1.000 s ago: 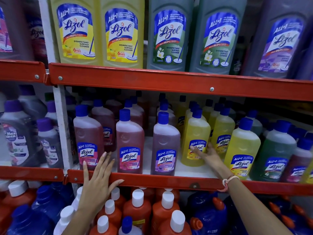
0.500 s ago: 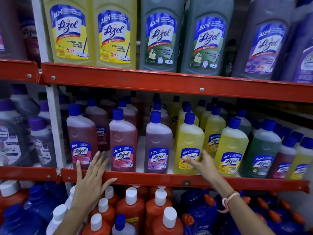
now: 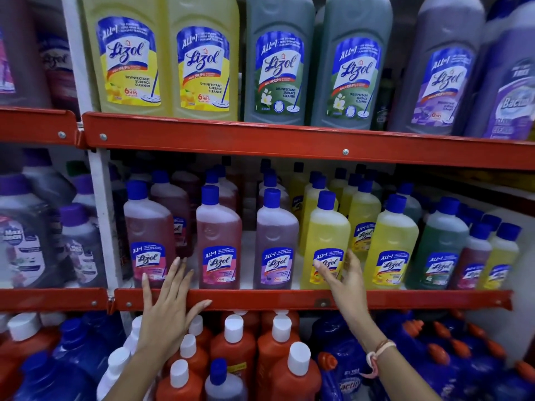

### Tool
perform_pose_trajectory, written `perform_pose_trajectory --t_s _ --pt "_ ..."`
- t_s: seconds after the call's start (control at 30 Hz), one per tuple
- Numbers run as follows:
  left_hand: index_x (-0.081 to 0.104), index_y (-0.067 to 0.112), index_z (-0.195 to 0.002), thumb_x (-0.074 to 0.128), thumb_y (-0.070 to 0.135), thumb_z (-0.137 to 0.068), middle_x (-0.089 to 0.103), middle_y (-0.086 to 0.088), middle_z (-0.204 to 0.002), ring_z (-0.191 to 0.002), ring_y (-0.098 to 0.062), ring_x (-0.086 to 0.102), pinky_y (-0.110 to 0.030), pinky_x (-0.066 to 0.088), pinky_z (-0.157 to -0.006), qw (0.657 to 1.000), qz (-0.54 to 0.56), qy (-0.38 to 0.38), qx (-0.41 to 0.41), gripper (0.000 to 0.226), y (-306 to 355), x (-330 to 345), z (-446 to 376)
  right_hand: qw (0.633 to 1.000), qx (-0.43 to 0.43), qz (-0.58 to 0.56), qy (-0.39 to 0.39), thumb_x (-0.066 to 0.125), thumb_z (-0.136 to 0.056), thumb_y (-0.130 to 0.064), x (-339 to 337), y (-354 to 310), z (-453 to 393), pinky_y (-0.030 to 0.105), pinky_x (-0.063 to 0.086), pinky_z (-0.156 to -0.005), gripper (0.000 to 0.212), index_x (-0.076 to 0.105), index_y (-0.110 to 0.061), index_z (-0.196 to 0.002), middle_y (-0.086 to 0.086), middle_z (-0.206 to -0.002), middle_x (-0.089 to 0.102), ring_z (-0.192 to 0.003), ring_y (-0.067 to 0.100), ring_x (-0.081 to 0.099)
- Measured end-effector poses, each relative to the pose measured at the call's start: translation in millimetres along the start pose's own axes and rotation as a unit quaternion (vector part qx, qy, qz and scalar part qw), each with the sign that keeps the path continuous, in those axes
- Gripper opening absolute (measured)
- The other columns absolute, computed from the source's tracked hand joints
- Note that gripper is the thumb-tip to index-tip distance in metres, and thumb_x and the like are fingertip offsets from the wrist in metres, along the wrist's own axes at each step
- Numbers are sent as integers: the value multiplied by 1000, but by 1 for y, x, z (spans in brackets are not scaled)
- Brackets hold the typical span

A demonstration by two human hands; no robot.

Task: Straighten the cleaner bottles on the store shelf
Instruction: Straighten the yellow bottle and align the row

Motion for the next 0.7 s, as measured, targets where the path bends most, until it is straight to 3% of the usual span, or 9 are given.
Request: perform_pose_trajectory --t_s 0.1,0.17,0.23,0.3,0.37,0.47,0.57,0.7 --pt "51 11 -137 18 70 -92 46 -9 -151 -147 -16 24 -43 -5 -124 996 89 -8 -5 81 7 -10 3 984 -48 24 170 72 -85 -32 15 -18 26 45 36 -110 67 41 -14 -142 7 -139 40 -131 23 39" --pt "46 16 -141 18 71 -91 46 -6 -151 -145 -15 30 -40 10 -124 972 225 11 -61 80 14 -21 6 973 -106 -9 207 67 -89 -20 31 -37 43 44 41 -105 47 49 -14 -132 9 -131 48 -123 24 46" --pt "42 21 -143 25 67 -91 47 -1 -149 -140 -16 38 -38 29 -117 914 383 15 -130 71 22 -36 10 981 -122 -69 135 62 -93 -21 53 -52 58 36 49 -95 25 58 -20 -117 1 -117 59 -109 14 58" --pt "43 25 -142 24 73 -87 51 5 -141 -135 -15 44 -29 38 -104 859 485 6 -165 76 28 -50 10 988 -80 -129 -6 60 -94 -32 78 -63 72 32 51 -94 18 62 -28 -112 -5 -115 67 -107 4 62" --pt "43 29 -142 18 89 -73 52 5 -140 -134 -13 45 -25 37 -103 812 552 -26 -185 96 29 -57 5 980 -4 -147 -131 52 -87 -59 103 -69 81 36 43 -110 47 58 -33 -127 -11 -136 60 -125 3 54" --pt "42 41 -139 14 102 -56 49 4 -147 -141 -16 38 -45 26 -121 769 598 -90 -207 106 28 -61 -4 969 79 -100 -213 33 -80 -81 131 -71 83 39 21 -123 82 34 -36 -149 -21 -151 32 -141 3 31" --pt "39 46 -137 10 103 -52 50 10 -142 -138 -11 40 -45 18 -124 760 609 -132 -186 106 29 -68 -8 964 113 -78 -229 24 -67 -96 145 -76 81 45 26 -121 100 36 -38 -148 -12 -152 45 -141 11 40" --pt "37 41 -143 8 87 -72 48 8 -146 -139 -12 40 -33 20 -115 748 616 -153 -194 89 26 -69 -11 967 116 -66 -216 21 -66 -95 150 -86 86 45 34 -117 103 42 -33 -145 -5 -142 58 -132 15 52"
Point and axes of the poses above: each hand's wrist, its own z-axis away from the middle knuckle, its own x-axis out of the palm, y = z × x, the point moved 2 cm from there along -z, towards the middle knuckle
